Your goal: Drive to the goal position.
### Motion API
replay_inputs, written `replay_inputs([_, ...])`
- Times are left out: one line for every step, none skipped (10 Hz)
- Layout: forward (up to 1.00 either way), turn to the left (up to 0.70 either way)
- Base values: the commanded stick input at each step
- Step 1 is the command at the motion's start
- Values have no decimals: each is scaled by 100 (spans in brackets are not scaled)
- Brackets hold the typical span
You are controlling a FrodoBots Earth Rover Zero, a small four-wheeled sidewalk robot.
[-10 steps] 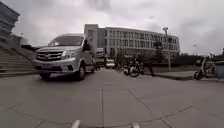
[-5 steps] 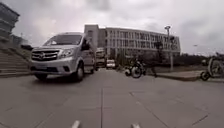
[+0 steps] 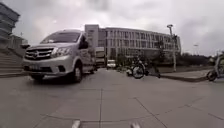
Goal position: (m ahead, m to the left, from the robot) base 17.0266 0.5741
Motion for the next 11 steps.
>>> replay_inputs([70, 0])
replay_inputs([70, 0])
replay_inputs([70, 0])
replay_inputs([70, 0])
replay_inputs([70, 0])
replay_inputs([70, 0])
replay_inputs([70, 0])
replay_inputs([70, 0])
replay_inputs([70, -21])
replay_inputs([70, -28])
replay_inputs([70, -10])
